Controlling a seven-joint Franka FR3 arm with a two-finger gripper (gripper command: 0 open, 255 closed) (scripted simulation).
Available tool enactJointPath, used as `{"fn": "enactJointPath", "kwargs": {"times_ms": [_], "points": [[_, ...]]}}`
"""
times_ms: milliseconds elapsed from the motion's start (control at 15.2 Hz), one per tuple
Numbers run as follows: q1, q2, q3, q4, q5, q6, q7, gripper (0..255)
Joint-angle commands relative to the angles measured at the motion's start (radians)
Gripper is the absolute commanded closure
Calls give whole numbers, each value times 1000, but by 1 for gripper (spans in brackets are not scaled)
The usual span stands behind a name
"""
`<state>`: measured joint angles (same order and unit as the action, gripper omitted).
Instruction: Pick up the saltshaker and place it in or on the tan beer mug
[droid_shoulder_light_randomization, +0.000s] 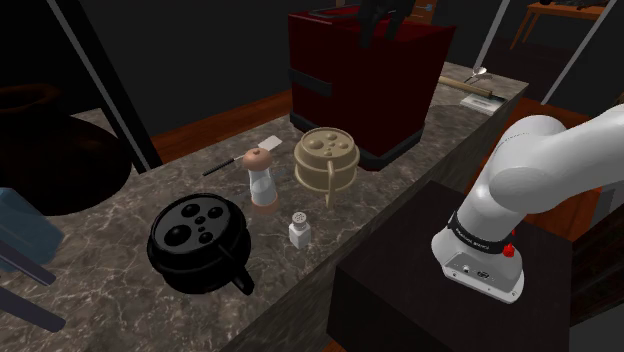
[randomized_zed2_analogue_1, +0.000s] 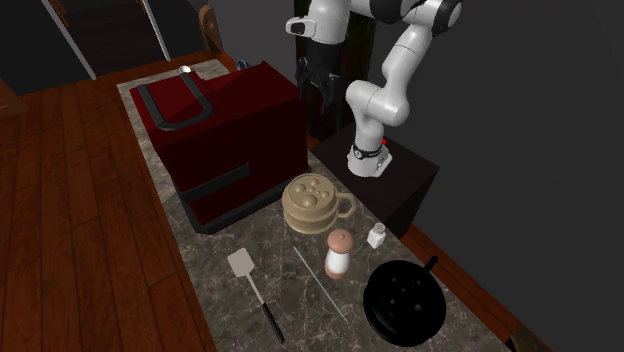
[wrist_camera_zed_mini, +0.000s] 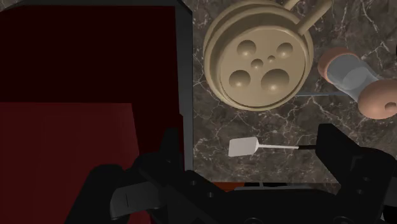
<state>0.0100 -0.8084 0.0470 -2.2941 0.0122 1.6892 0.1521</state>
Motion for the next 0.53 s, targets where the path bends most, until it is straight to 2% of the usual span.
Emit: {"fn": "enactJointPath", "kwargs": {"times_ms": [0, 462], "points": [[0, 0, 0, 0, 0, 0, 0, 0], [19, 69, 159, -81, 44, 164, 171, 0]]}}
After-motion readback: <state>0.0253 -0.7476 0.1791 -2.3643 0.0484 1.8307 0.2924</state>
